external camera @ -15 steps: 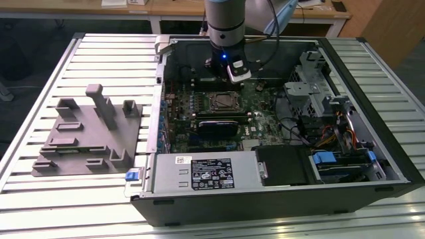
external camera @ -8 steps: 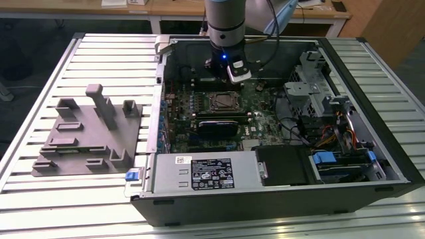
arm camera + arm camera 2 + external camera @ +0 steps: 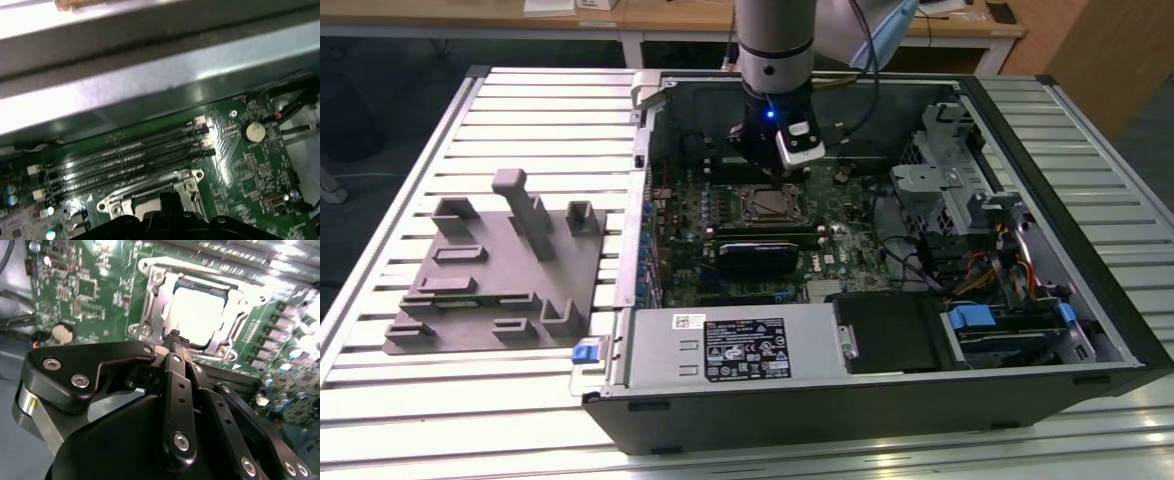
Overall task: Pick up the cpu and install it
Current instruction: 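Install the first cpu locking lever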
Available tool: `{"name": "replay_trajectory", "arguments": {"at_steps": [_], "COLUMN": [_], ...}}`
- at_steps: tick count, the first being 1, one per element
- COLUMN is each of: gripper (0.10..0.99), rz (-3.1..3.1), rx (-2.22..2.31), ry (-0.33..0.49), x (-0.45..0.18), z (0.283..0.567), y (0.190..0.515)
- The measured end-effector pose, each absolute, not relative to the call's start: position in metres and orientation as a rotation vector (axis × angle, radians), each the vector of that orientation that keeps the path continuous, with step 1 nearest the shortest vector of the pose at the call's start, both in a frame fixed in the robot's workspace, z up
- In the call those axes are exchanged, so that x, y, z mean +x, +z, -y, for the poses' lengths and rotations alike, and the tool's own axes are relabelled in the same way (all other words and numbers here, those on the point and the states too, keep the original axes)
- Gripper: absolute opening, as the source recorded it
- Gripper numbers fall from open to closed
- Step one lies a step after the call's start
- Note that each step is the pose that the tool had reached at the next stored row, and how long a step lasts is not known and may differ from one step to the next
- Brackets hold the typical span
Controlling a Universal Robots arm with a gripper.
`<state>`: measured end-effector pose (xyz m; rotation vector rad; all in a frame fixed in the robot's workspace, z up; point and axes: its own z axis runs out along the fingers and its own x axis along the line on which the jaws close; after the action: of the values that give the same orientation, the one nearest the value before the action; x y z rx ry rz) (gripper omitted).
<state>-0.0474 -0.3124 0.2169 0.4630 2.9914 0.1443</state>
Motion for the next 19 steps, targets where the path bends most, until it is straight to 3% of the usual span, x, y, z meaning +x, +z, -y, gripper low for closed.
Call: {"name": "replay_trajectory", "arguments": {"at_steps": [6,19], "gripper": [0.106,0.106], "rz": [-3.019,-3.02], "rx": [0.464,0.464], "ry": [0.056,0.054], "x": [-0.0475,-0.0474], "z": [0.3135,0.3134], "y": [0.2167,0.2256]}}
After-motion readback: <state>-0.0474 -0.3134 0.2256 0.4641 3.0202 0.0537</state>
